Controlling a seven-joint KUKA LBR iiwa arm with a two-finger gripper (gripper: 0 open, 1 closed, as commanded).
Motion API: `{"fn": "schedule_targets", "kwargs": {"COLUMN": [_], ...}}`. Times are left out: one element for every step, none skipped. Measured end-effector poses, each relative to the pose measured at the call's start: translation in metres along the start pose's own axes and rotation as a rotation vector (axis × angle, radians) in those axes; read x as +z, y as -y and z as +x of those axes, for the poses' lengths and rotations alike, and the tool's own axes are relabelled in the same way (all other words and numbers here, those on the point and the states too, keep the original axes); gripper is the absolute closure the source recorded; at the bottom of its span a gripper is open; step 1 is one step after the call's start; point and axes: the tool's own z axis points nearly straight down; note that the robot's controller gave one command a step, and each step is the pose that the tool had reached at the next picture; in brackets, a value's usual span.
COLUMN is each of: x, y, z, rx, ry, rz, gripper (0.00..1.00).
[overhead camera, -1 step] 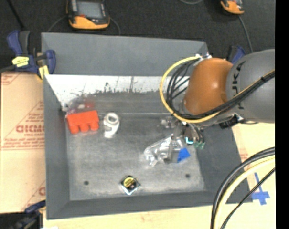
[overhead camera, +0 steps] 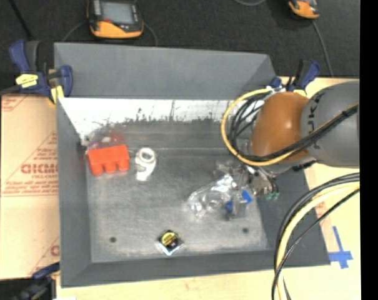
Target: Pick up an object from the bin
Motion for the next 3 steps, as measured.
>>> {"fn": "schedule_targets", "kwargs": {"x": [-0.003,-0.105,-0.216], "y": [-0.002,-0.004,0.005], "z": [-0.002,0.014,0.011], "rx": [-0.002,-0.004,0.025], "ry": [0.005,0.007,0.009], "rz": [-0.001,0.001,0.001], "gripper": [1.0,1.0,1.0]}}
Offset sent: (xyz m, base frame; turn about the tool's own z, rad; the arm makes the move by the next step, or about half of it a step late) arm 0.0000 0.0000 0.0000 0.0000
